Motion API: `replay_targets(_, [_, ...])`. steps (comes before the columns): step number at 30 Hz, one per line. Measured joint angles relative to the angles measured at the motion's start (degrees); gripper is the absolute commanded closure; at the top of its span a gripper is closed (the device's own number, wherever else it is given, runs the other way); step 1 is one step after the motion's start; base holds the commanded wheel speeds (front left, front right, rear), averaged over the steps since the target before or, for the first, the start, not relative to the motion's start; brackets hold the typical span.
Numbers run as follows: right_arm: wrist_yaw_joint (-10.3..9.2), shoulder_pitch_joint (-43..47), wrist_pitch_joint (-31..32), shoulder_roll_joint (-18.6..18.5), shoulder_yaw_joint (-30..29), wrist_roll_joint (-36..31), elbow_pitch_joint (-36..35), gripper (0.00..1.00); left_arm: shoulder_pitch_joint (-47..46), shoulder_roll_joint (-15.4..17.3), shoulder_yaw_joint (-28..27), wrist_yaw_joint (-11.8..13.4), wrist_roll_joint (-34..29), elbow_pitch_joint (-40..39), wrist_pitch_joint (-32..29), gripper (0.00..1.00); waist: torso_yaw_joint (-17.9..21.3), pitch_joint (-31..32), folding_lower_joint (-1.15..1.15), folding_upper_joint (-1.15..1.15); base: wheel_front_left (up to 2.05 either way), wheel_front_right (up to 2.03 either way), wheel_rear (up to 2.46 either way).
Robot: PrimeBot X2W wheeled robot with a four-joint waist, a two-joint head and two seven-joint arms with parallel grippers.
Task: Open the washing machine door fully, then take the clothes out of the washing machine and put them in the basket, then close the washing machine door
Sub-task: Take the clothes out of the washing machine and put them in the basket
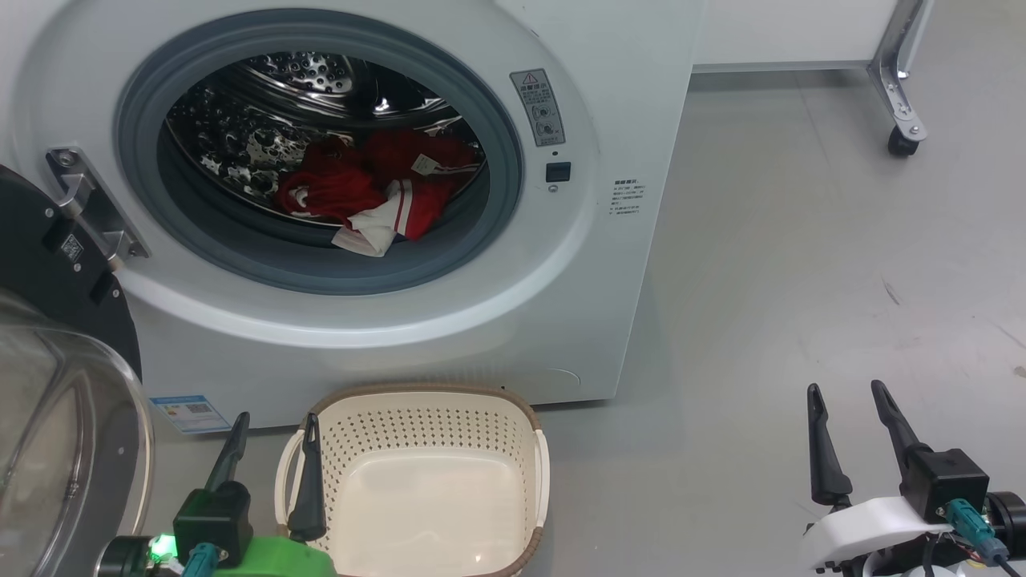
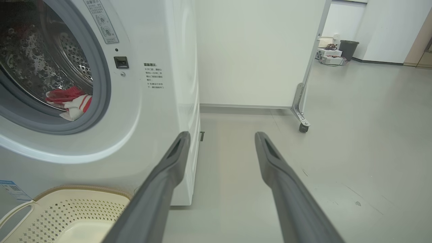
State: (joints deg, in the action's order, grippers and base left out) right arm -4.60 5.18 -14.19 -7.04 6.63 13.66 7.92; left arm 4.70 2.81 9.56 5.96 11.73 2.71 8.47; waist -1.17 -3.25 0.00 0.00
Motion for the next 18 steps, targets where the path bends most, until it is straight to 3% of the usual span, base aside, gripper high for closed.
replay_targets(18, [0.10, 0.0, 0.0, 0.0, 0.0, 0.0, 0.1, 0.00, 0.0, 0.0, 0.7, 0.3, 0.0, 0.6, 0.0, 0.00, 0.0, 0.5, 0.00, 0.00, 0.03, -0.03, 0.00])
